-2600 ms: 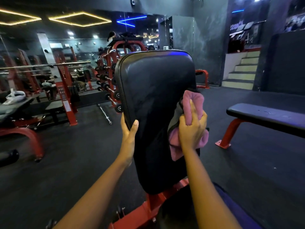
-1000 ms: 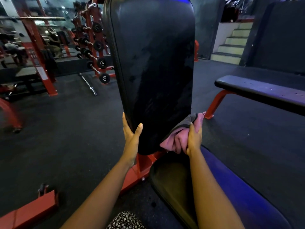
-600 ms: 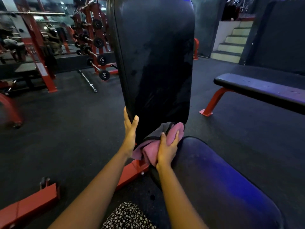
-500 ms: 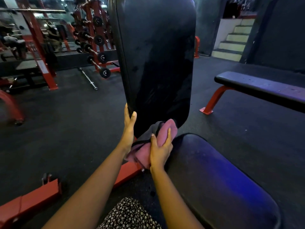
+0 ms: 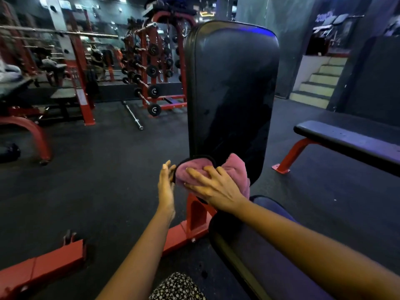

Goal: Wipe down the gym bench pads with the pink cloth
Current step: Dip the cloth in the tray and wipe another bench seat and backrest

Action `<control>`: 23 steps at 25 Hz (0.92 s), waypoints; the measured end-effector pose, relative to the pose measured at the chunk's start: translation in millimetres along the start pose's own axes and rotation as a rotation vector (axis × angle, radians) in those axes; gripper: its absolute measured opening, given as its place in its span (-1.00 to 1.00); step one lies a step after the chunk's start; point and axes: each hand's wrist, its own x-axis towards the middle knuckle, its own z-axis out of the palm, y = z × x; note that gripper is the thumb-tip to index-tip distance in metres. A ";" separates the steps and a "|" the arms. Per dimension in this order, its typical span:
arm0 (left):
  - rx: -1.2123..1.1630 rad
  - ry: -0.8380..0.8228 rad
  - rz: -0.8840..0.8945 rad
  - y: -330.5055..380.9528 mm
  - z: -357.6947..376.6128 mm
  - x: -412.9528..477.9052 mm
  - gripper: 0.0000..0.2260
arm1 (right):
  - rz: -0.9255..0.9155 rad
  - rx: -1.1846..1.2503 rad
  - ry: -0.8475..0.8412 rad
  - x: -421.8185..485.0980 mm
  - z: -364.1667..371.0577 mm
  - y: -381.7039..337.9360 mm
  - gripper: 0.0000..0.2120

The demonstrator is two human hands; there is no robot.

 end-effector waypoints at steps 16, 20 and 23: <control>-0.155 -0.183 0.275 105.2 98.2 65.4 -0.39 | 0.037 -0.088 0.204 159.5 -127.3 169.8 -0.68; -0.135 -0.263 0.230 102.6 111.5 87.4 -0.33 | 0.183 -0.041 0.200 186.9 -157.9 209.7 -0.60; -0.168 -0.324 0.200 92.6 110.7 100.1 -0.35 | 0.072 -0.075 0.093 187.2 -150.1 198.4 -0.58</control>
